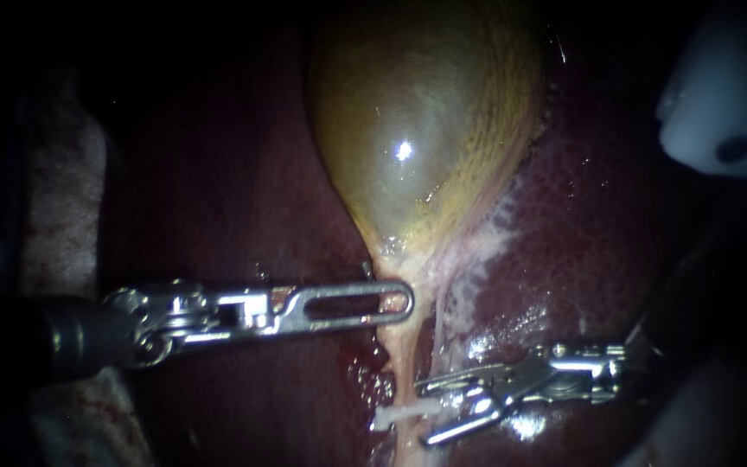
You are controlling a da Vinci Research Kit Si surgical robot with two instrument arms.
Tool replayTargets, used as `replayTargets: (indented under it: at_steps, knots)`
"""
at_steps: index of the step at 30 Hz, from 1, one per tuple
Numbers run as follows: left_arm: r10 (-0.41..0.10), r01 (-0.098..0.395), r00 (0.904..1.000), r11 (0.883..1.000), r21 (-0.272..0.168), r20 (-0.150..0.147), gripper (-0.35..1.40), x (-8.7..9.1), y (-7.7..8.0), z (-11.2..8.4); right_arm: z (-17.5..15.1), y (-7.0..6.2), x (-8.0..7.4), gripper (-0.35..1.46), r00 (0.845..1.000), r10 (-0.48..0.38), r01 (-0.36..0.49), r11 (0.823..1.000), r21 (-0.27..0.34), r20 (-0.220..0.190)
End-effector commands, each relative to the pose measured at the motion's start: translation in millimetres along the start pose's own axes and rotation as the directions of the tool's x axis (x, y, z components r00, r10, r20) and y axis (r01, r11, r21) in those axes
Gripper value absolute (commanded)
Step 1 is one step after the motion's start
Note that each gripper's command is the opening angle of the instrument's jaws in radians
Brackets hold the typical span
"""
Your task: Going back first clip left tube
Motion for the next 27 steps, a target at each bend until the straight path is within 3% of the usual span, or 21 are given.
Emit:
replayTargets:
  at_steps: [1, 7, 12, 21, 27]
  knots:
    - [0.0, 0.0, 1.0, 1.0, 0.0, 0.0, -0.35, 0.0, 0.0, 0.0, -0.5, 0.2, 0.2, 0.45, 1.0, -0.02, 0.02, 1.0, -0.003, 0.011]
    - [0.001, -0.001, 1.0, 1.0, -0.001, 0.0, -0.35, 0.0, -0.1, 0.0, -2.2, -0.3, 1.4, 0.47, 0.994, -0.108, 0.109, 0.994, -0.027, 0.035]
    - [0.002, -0.002, 1.0, 1.0, -0.002, 0.002, -0.35, 0.1, -0.6, -0.2, -4.6, -0.8, 2.7, 0.48, 0.976, -0.214, 0.216, 0.975, -0.044, 0.04]
    - [0.005, -0.005, 1.0, 1.0, -0.003, 0.004, -0.35, 0.3, -1.2, -0.4, -9.0, -2.3, 5.9, 0.5, 0.929, -0.37, 0.368, 0.926, -0.088, -0.011]
    - [0.008, -0.008, 0.9999, 1.0, -0.006, 0.008, -0.35, 0.5, -1.9, -0.5, -10.5, -3.0, 7.3, 0.51, 0.919, -0.393, 0.389, 0.915, -0.104, -0.026]
